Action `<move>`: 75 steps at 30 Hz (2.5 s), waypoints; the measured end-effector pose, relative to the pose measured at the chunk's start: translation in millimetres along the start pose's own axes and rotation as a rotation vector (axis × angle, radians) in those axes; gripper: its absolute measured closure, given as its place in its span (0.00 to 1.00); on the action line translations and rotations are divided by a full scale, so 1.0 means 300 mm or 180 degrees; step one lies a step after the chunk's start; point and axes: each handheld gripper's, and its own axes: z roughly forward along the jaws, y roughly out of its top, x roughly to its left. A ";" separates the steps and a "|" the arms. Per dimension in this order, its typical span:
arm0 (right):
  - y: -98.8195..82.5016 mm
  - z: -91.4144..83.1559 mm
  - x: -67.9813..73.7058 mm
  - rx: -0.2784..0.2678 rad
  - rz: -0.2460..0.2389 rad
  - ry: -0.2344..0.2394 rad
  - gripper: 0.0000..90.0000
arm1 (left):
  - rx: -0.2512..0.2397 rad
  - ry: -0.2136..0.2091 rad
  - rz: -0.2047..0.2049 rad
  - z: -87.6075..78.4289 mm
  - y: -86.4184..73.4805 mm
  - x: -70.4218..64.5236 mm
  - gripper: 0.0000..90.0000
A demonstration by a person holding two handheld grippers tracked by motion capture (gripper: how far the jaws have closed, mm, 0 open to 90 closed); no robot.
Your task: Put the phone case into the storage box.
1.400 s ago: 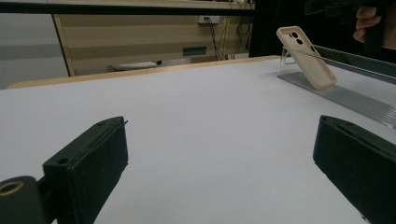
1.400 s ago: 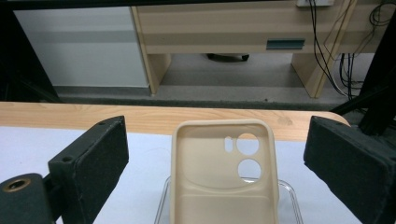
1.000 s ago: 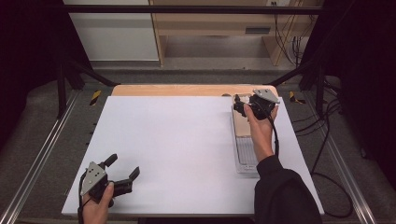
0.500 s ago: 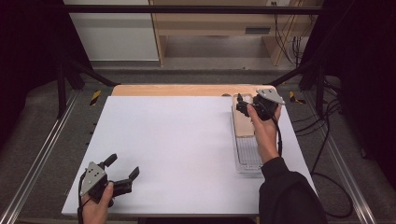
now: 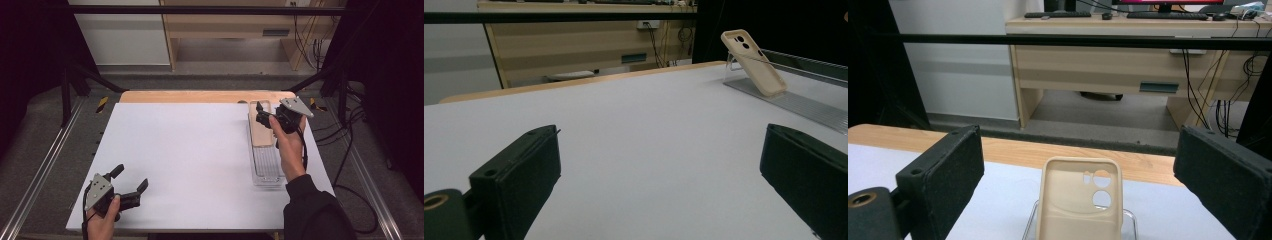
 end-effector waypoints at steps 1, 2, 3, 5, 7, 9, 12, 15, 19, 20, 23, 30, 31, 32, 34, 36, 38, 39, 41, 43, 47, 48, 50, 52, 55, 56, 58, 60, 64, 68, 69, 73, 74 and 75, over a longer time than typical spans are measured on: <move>0.000 -0.006 -0.002 -0.0011 0.0000 0.0007 0.07 | 0.0002 -0.0001 0.0002 -0.002 0.000 0.003 0.03; 0.001 -0.016 -0.006 -0.0025 0.0003 0.0016 0.07 | 0.0004 -0.0001 0.0003 -0.003 -0.001 0.004 0.03; 0.002 -0.021 -0.007 -0.0033 0.0006 0.0019 0.07 | -0.0003 0.0000 -0.0007 -0.004 -0.001 0.006 0.03; 0.007 -0.038 -0.015 -0.0050 -0.0001 0.0033 0.07 | -0.0008 0.0003 -0.0011 -0.005 -0.001 0.009 0.03; 0.011 -0.050 -0.020 -0.0074 0.0015 0.0046 0.07 | -0.0001 0.0007 -0.0015 -0.007 -0.002 0.011 0.03; 0.015 -0.063 -0.025 -0.0082 0.0022 0.0066 0.07 | -0.0003 0.0009 -0.0031 -0.007 -0.002 0.012 0.03; 0.019 -0.085 -0.029 -0.0104 0.0013 0.0081 0.06 | -0.0002 0.0015 -0.0038 -0.009 -0.002 0.013 0.03; 0.022 -0.101 -0.031 -0.0101 -0.0009 0.0087 0.06 | -0.0004 0.0016 -0.0040 -0.009 -0.003 0.012 0.03; 0.026 -0.120 -0.034 -0.0136 -0.0003 0.0103 0.06 | 0.0009 0.0012 -0.0032 -0.007 -0.003 0.012 0.03; 0.026 -0.123 -0.034 -0.0138 -0.0021 0.0112 0.06 | 0.0009 0.0009 -0.0031 -0.006 -0.003 0.012 0.03; 0.028 -0.136 -0.036 -0.0165 -0.0022 0.0121 0.06 | 0.0021 -0.0004 -0.0024 -0.002 -0.003 0.009 0.03; 0.019 -0.158 -0.040 -0.0191 -0.0046 0.0159 0.05 | 0.0018 -0.0012 -0.0016 -0.004 -0.002 0.005 0.03; 0.018 -0.162 -0.041 -0.0193 -0.0053 0.0164 0.05 | 0.0015 -0.0010 -0.0019 -0.004 -0.002 0.005 0.03; 0.017 -0.166 -0.041 -0.0200 -0.0055 0.0171 0.05 | 0.0015 -0.0010 -0.0017 -0.005 -0.002 0.005 0.03; 0.015 -0.175 -0.041 -0.0205 -0.0083 0.0175 0.05 | 0.0018 -0.0013 -0.0009 -0.005 -0.001 0.004 0.03; 0.014 -0.182 -0.041 -0.0213 -0.0109 0.0183 0.05 | 0.0017 -0.0012 -0.0007 -0.005 -0.001 0.003 0.03; 0.015 -0.192 -0.043 -0.0219 -0.0125 0.0186 0.05 | 0.0019 -0.0015 -0.0002 -0.005 -0.001 0.002 0.03; 0.015 -0.195 -0.044 -0.0225 -0.0121 0.0193 0.05 | 0.0020 -0.0014 -0.0001 -0.004 -0.002 0.003 0.03; 0.016 -0.202 -0.046 -0.0235 -0.0136 0.0203 0.05 | 0.0019 -0.0014 -0.0003 -0.005 -0.002 0.004 0.03; 0.015 -0.209 -0.050 -0.0249 -0.0121 0.0217 0.05 | 0.0017 -0.0015 -0.0002 -0.005 -0.002 0.004 0.03; 0.010 -0.223 -0.059 -0.0266 -0.0098 0.0223 0.05 | 0.0017 -0.0015 0.0003 -0.006 -0.001 0.006 0.03; 0.008 -0.226 -0.062 -0.0277 -0.0103 0.0224 0.05 | 0.0019 -0.0015 0.0004 -0.006 -0.001 0.006 0.03; 0.004 -0.232 -0.068 -0.0286 -0.0100 0.0214 0.05 | 0.0017 -0.0011 0.0000 -0.006 -0.002 0.007 0.03; -0.001 -0.238 -0.075 -0.0307 -0.0088 0.0203 0.05 | 0.0020 -0.0009 0.0006 -0.006 -0.002 0.007 0.03; -0.008 -0.248 -0.084 -0.0323 -0.0075 0.0195 0.05 | 0.0023 -0.0007 0.0007 -0.006 -0.002 0.007 0.03; -0.010 -0.250 -0.086 -0.0324 -0.0076 0.0192 0.05 | 0.0022 -0.0007 0.0008 -0.007 -0.002 0.007 0.03; -0.015 -0.256 -0.090 -0.0320 -0.0084 0.0188 0.05 | 0.0021 -0.0007 0.0006 -0.007 -0.002 0.007 0.03; -0.019 -0.261 -0.093 -0.0326 -0.0092 0.0186 0.05 | 0.0018 -0.0010 0.0007 -0.007 -0.002 0.007 0.03; -0.025 -0.272 -0.096 -0.0321 -0.0112 0.0208 0.05 | 0.0014 -0.0014 0.0001 -0.007 -0.002 0.008 0.03; -0.032 -0.282 -0.099 -0.0325 -0.0112 0.0214 0.05 | 0.0010 -0.0013 0.0004 -0.008 -0.002 0.010 0.03; -0.035 -0.285 -0.100 -0.0327 -0.0114 0.0217 0.05 | 0.0009 -0.0012 0.0003 -0.008 -0.002 0.010 0.03; -0.044 -0.297 -0.102 -0.0332 -0.0122 0.0226 0.05 | 0.0009 -0.0011 0.0002 -0.008 -0.002 0.009 0.03; -0.047 -0.301 -0.103 -0.0328 -0.0118 0.0226 0.05 | 0.0009 -0.0011 0.0002 -0.008 -0.002 0.009 0.03; -0.048 -0.303 -0.104 -0.0328 -0.0116 0.0230 0.05 | 0.0010 -0.0012 0.0004 -0.008 -0.002 0.010 0.03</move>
